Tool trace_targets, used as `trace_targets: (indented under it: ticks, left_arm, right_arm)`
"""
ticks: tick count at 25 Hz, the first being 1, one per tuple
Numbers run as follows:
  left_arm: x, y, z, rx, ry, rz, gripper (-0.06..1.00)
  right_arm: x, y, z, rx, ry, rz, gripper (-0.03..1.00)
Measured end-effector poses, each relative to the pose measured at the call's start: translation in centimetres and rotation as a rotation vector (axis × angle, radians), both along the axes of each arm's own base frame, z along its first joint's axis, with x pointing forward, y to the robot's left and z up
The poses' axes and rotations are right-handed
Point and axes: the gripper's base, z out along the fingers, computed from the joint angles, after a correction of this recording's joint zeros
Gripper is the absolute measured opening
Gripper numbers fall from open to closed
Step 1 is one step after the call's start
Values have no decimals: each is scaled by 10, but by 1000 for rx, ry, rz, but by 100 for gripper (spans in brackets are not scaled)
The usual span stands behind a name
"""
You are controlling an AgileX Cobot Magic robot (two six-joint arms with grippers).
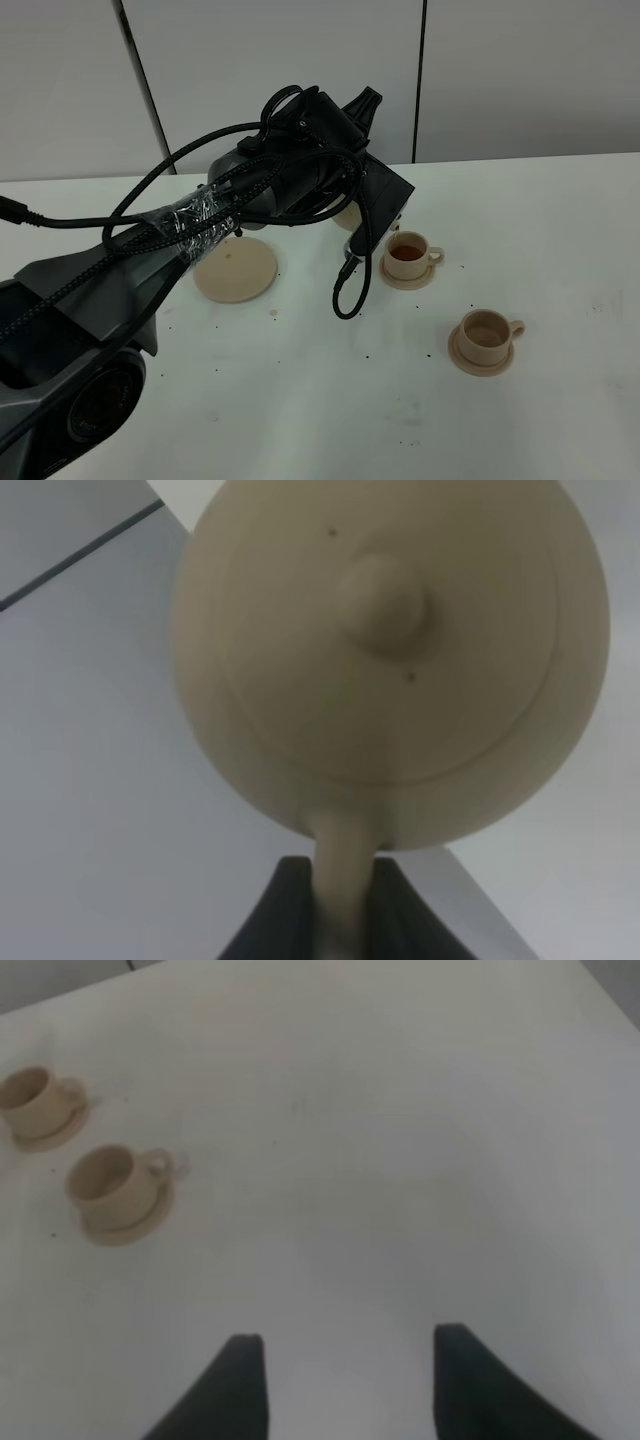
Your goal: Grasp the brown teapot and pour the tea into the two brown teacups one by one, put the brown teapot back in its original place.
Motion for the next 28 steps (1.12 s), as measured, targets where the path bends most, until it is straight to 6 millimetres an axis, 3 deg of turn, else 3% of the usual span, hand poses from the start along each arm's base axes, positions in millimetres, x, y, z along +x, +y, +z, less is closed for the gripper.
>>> trace_targets:
  ticks: [10,19,28]
  left_arm:
    - [-1,-3,0,3,-6,-9,17]
    - [0,-10,-23,39,14,-30,17]
    - [1,-10,-21,47,-9,-29,17]
  right_arm:
    - [0,0,0,0,0,0,38]
    - [0,0,0,0,0,0,38]
    - [0,0,0,1,0,0,38]
